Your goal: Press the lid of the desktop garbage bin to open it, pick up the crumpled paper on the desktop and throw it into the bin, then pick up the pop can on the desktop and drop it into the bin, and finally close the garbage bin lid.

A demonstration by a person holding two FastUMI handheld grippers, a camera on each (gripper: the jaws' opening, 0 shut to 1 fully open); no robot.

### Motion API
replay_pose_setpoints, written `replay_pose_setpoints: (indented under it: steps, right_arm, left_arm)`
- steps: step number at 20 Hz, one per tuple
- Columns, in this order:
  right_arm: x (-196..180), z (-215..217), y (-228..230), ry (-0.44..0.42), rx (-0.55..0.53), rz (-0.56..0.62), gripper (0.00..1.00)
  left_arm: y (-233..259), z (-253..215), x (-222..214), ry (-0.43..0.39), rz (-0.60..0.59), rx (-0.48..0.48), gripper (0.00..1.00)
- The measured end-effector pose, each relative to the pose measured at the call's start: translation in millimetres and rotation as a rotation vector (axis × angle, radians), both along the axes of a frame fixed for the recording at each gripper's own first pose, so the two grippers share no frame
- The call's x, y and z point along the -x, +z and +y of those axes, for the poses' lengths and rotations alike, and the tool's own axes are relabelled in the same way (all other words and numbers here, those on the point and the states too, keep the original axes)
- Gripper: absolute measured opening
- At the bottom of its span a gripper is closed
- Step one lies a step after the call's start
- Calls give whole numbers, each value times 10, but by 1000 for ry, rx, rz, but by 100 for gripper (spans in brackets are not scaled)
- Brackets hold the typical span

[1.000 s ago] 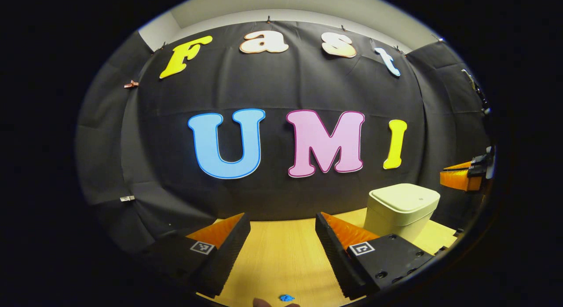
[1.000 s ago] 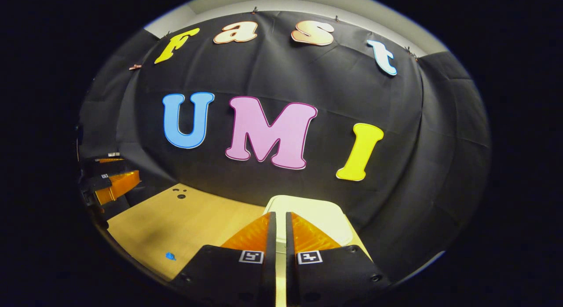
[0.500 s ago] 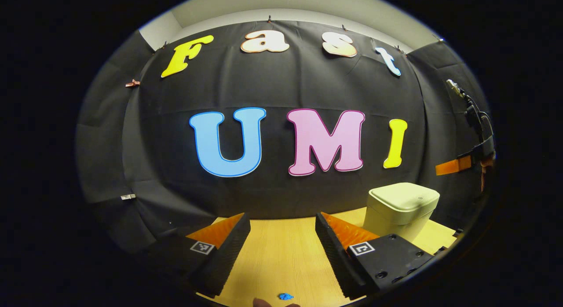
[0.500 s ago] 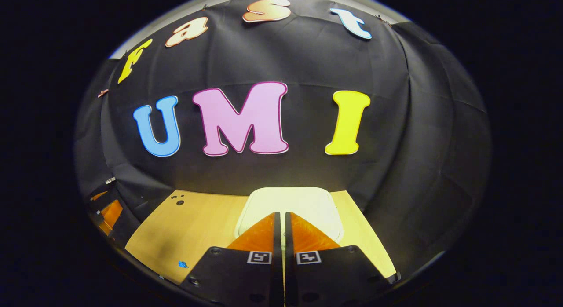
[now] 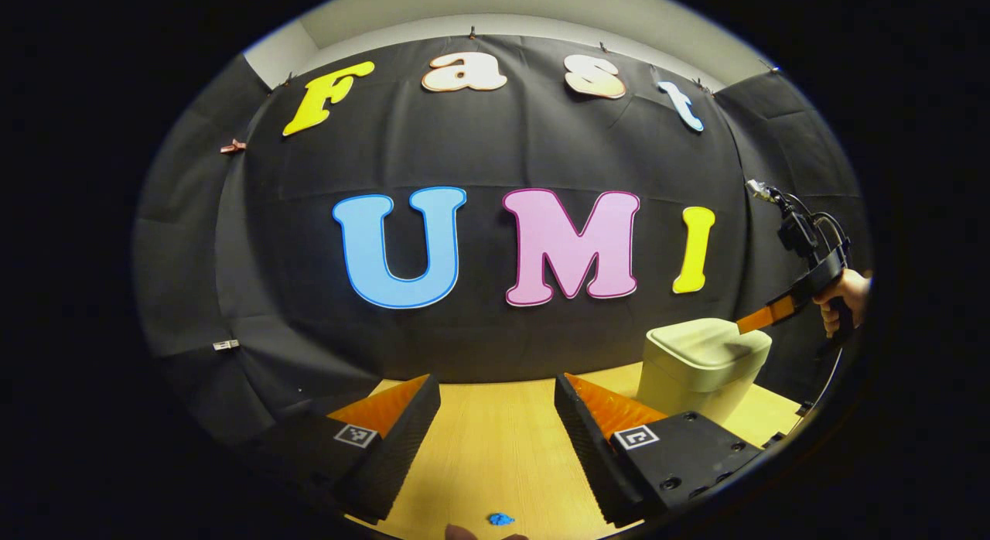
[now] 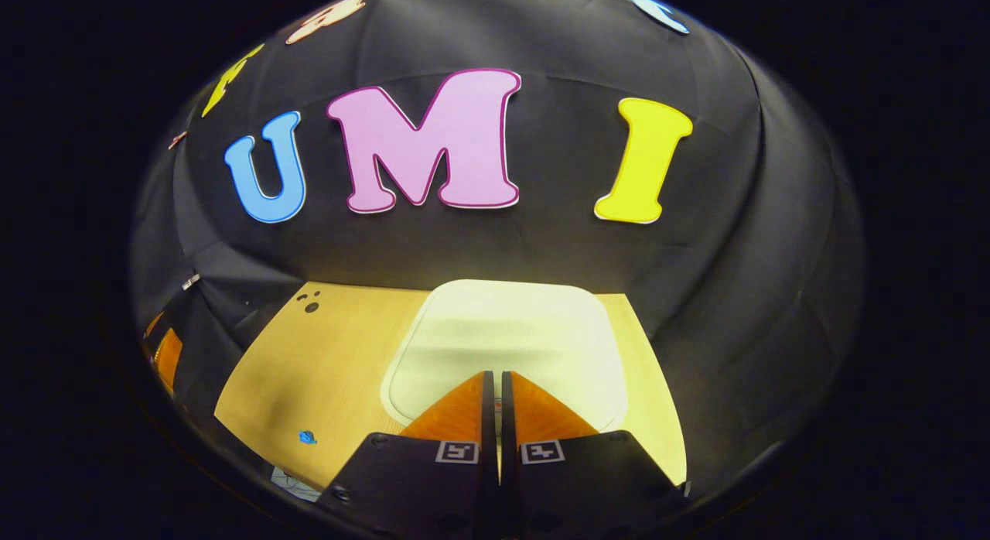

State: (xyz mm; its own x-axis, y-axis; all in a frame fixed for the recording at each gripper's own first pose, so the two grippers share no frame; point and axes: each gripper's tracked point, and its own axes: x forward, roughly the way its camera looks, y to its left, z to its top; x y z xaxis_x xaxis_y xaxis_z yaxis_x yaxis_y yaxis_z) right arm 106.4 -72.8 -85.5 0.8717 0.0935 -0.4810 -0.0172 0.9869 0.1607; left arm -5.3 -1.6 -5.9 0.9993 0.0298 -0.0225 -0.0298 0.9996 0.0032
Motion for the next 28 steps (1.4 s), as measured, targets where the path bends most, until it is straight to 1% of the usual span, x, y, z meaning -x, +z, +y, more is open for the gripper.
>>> replay_pose_setpoints:
  steps: [3,7,17,20,23,25,28]
  right_arm:
    - [-86,10,-129,3,14,26,5]
    - [-111,16,-209,-2,-7,58,5]
    - [-155,31,-246,15,-48,77,6]
    - [-220,40,2,-14,-79,-8,5]
    - [-208,31,323,-13,-37,-139,5]
    - [-168,70,502,3,-14,-192,5]
    - [-168,92,704,2,4,-262,5]
  left_arm:
    - [-28,-6,10,2,9,5,95]
    - [-30,-3,14,5,13,3,95]
    - [-66,2,28,23,27,15,95]
    - [-59,-1,25,20,23,16,95]
    - [-67,11,23,23,24,15,95]
    - [-77,7,29,23,28,16,95]
    - [-61,23,33,23,26,13,95]
